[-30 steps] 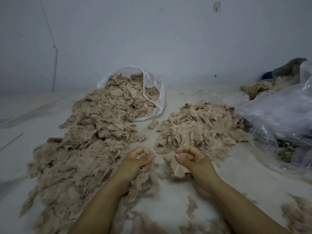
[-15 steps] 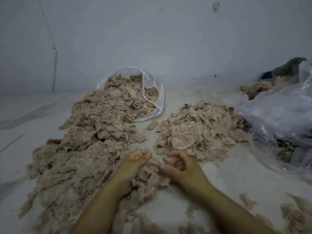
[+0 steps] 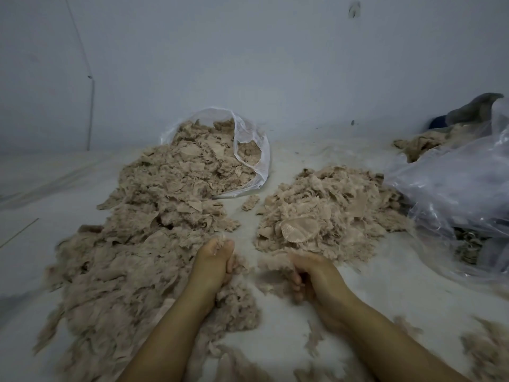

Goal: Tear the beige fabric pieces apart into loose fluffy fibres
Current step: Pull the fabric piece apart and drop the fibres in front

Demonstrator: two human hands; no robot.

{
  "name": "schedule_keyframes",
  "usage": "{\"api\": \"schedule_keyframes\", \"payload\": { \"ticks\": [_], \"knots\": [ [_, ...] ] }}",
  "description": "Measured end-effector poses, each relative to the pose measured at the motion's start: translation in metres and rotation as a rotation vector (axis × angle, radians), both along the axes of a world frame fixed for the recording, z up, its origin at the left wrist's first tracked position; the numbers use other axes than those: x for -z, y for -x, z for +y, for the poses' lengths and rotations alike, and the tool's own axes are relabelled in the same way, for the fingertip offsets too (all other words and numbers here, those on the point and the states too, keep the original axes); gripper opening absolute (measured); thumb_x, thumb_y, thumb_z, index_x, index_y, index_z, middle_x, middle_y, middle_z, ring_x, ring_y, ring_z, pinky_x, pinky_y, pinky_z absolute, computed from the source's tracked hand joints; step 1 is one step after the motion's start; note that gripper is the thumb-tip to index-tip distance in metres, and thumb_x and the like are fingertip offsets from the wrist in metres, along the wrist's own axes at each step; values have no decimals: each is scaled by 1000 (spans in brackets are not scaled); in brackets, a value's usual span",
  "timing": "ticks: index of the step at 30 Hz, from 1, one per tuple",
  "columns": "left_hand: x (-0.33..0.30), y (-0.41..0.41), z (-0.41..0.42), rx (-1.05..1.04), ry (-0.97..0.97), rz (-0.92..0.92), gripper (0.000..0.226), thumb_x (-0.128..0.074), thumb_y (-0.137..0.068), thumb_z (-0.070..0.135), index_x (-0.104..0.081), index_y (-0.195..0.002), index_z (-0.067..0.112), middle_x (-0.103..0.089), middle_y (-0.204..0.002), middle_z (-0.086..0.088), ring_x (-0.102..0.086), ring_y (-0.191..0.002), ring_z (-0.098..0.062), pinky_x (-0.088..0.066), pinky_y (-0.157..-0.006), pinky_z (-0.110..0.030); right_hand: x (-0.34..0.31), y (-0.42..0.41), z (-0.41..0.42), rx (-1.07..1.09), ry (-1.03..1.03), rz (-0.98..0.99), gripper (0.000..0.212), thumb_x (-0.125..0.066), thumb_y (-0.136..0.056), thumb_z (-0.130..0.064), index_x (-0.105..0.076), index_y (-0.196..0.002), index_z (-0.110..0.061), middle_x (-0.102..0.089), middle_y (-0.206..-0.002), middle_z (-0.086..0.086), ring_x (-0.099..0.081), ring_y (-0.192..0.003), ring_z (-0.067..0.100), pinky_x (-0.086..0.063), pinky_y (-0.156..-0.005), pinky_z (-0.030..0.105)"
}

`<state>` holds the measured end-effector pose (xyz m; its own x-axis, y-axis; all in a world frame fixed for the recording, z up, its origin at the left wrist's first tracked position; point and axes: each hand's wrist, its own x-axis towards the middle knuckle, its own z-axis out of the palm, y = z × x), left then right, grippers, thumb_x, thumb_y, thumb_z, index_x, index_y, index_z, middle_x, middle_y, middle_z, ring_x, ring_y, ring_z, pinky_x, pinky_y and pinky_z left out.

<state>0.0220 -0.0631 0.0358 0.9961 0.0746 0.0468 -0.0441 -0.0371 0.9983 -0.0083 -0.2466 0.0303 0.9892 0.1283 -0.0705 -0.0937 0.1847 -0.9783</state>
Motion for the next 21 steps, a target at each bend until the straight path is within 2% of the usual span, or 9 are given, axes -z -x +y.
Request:
{"api": "schedule_keyframes", "payload": {
  "ticks": [2,4,7,9,10,13,16,18,21],
  "knots": [
    [-2,0,5,28,105,36,23,-51,-95,20,-48,-75,10,-50,-48,2,-34,-37,-7,-26,-35,-14,0,1,-2,3,6,-34,39,-53,-93,-16,-48,-55,-13,-44,-51,3,-40,-43,13,-33,-41,24],
    [-4,4,4,171,155,61,28,-59,-89,34,-53,-83,7,-59,-61,-5,-46,-45,-15,-37,-43,-17,2,3,0,-30,44,-78,32,-57,-92,-16,-50,-61,-12,-48,-52,3,-43,-43,12,-36,-42,23],
    [-2,11,-5,322,21,58,41,-73,-73,44,-64,-92,9,-70,-88,-6,-66,-72,-24,-50,-60,-27,5,5,5,-87,127,-146,13,-62,-91,-17,-58,-86,-6,-53,-53,3,-46,-44,14,-38,-42,24],
    [0,13,-8,377,-74,13,33,-75,-69,35,-71,-91,11,-74,-91,-6,-69,-84,-21,-54,-69,-27,7,5,5,-50,253,-210,14,-64,-90,-20,-57,-102,-20,-54,-59,2,-48,-46,14,-39,-43,25],
    [-1,15,-8,406,-99,10,31,-76,-69,32,-72,-90,11,-74,-92,-9,-69,-86,-22,-55,-73,-28,8,4,4,-12,321,-265,16,-65,-89,-20,-58,-101,-28,-54,-63,-1,-49,-48,13,-39,-44,24],
    [-3,16,-5,498,-103,45,29,-80,-64,30,-73,-86,14,-74,-85,-5,-69,-76,-14,-53,-62,-22,10,1,3,94,400,-392,9,-64,-89,-20,-63,-82,-25,-53,-56,-12,-48,-46,3,-38,-47,19],
    [-5,17,-6,447,-88,67,18,-78,-65,29,-65,-58,20,-61,-56,4,-54,-47,-7,-42,-45,-17,11,-3,2,160,372,-351,13,-62,-90,-18,-62,-77,-17,-47,-51,-12,-41,-46,2,-34,-49,17],
    [-6,16,-5,420,-2,99,12,-77,-67,24,-67,-63,17,-63,-57,1,-55,-45,-7,-43,-43,-16,9,-3,1,158,230,-273,14,-62,-90,-16,-61,-77,-12,-45,-51,-3,-38,-43,6,-34,-45,19],
    [-7,13,1,423,36,141,13,-80,-63,13,-72,-74,12,-70,-73,-6,-63,-57,-13,-50,-48,-20,5,-3,-1,158,58,-150,14,-63,-90,-15,-60,-78,-9,-39,-45,-2,-30,-34,6,-30,-36,17]
  ]
}}
